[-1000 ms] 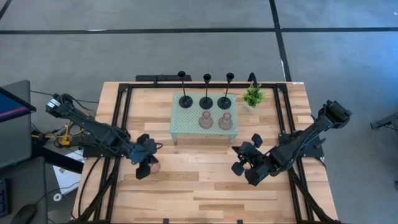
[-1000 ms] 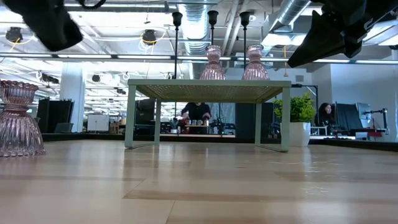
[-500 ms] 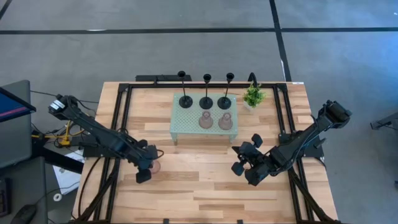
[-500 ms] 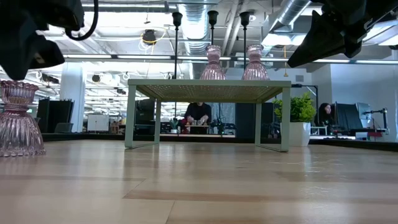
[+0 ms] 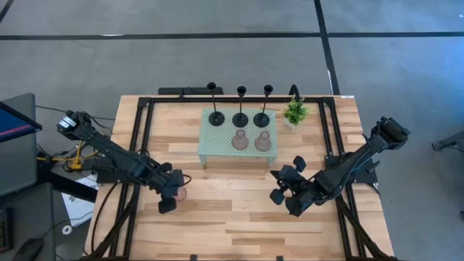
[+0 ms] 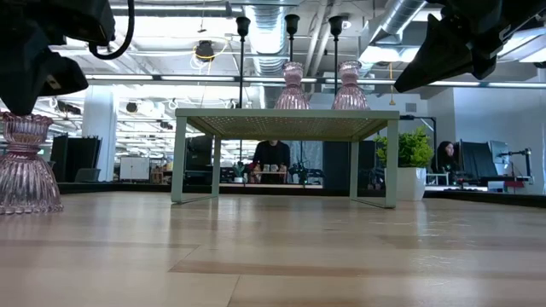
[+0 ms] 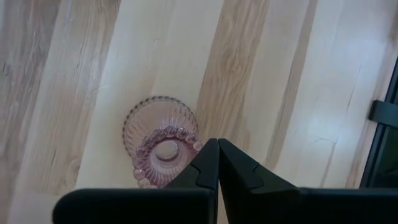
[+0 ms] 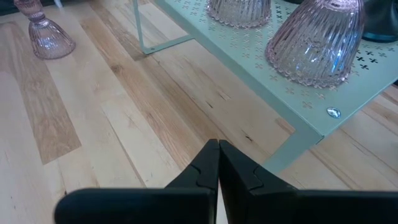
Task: Pick & Place candle stick holders
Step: Put the glass candle holder on the shelf aligned with the other black candle holder
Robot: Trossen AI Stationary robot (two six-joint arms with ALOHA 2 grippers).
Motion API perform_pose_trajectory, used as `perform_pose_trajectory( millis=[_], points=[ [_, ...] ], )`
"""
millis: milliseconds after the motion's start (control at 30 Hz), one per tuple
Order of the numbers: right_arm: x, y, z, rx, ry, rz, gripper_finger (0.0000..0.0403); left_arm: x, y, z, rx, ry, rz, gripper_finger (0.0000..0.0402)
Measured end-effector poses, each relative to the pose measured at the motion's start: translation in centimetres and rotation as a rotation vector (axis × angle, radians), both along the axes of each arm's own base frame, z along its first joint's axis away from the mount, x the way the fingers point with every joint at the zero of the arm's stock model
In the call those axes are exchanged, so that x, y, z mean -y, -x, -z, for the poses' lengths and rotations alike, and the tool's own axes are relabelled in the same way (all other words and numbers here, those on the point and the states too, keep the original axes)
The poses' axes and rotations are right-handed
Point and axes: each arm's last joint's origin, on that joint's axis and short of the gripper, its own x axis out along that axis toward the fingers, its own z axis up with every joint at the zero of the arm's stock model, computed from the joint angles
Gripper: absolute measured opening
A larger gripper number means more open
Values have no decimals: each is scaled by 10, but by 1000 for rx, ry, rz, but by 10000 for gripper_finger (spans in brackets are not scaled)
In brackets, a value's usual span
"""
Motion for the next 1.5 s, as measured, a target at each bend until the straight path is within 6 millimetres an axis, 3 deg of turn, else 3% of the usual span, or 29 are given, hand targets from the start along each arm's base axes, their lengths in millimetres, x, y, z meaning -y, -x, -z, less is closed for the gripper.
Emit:
perform_pose_trajectory(
  millis=[333,567,700,900,1500],
  points=[
    [0,0,0,1,0,1,0,-12,-4,-6,121,-123,-62,5],
    [1,-1,0,1,0,6,0,-23,-2,-24,193,-22,-99,5],
    [2,-1,0,0,1,8,0,-28,4,-30,151,20,-123,5],
    [2,-1,0,0,1,8,0,-31,10,-21,33,-17,-155,5],
    [2,-1,0,-1,1,7,0,-18,-12,3,-125,-53,-139,5]
  ],
)
